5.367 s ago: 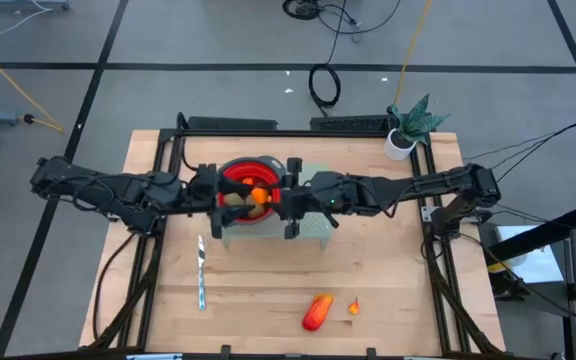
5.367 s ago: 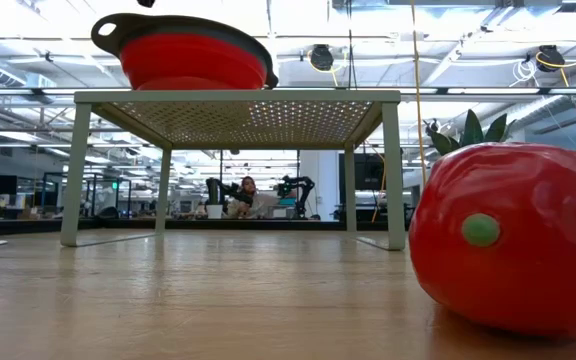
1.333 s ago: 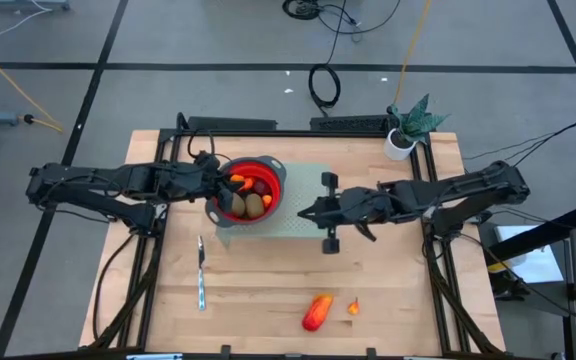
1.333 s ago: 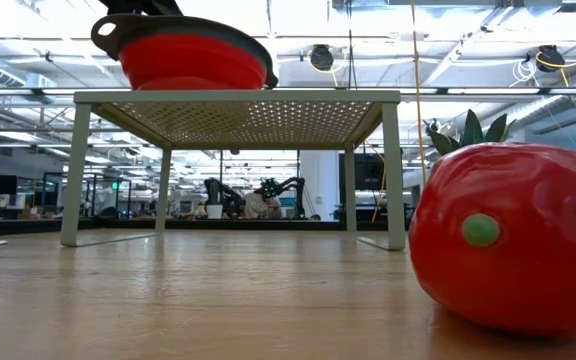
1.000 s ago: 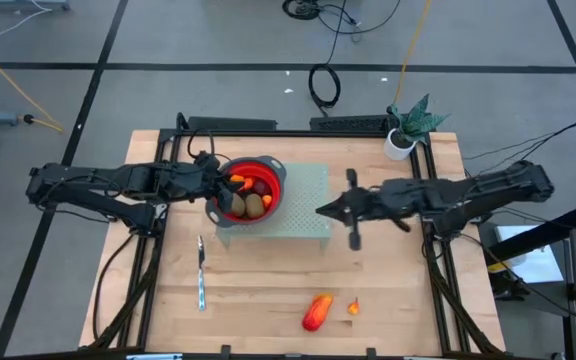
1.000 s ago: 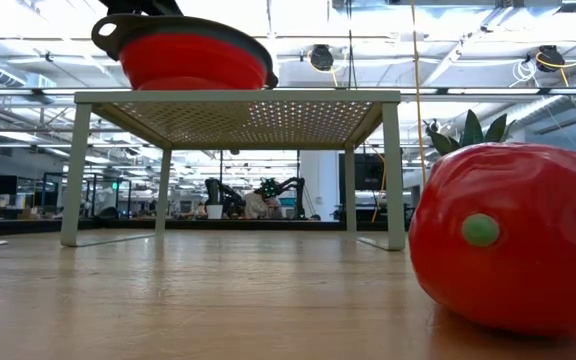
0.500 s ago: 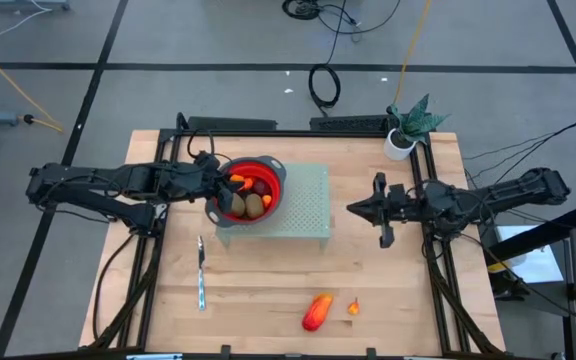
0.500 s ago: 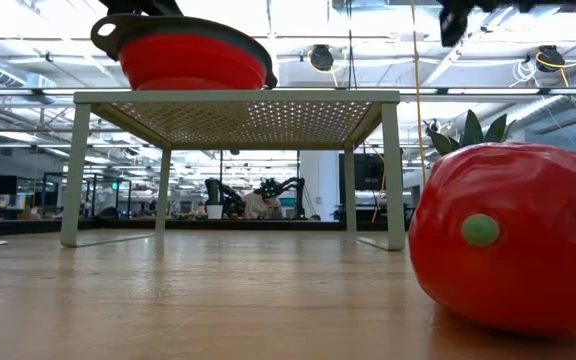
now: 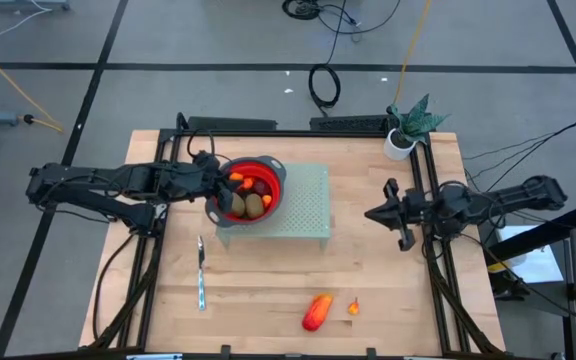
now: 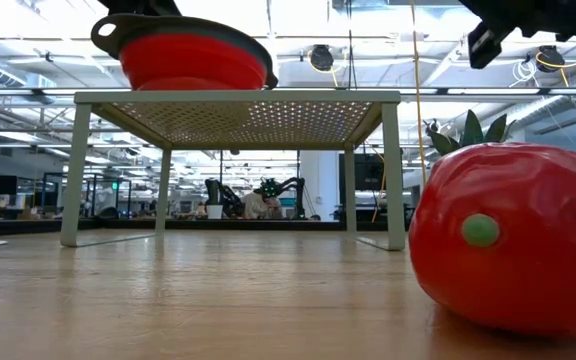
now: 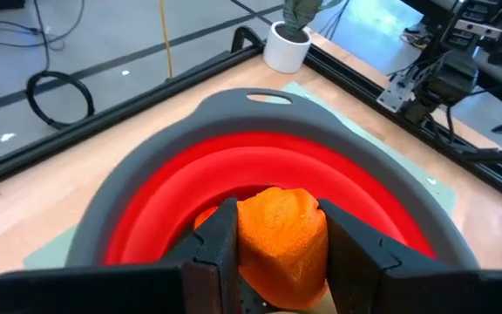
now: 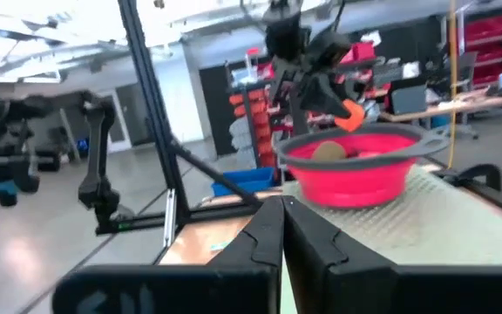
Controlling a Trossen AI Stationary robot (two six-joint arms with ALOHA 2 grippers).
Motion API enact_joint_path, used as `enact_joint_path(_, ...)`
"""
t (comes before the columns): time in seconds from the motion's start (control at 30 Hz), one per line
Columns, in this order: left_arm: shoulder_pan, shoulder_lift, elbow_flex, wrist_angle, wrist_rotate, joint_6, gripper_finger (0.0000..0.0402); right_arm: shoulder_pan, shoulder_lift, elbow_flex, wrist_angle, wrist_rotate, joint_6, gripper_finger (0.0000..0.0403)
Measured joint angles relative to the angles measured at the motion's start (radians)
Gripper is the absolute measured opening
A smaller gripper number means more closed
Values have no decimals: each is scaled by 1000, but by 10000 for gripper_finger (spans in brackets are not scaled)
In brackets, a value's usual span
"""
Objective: Pick & Place Fruit
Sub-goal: Put the orange into the strainer bowl on the shelf
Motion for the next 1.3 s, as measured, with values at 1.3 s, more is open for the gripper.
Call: enact_joint_path(1.3, -7, 79, -1, -50, -61, 455, 123, 0, -57, -10, -1, 30, -8, 0)
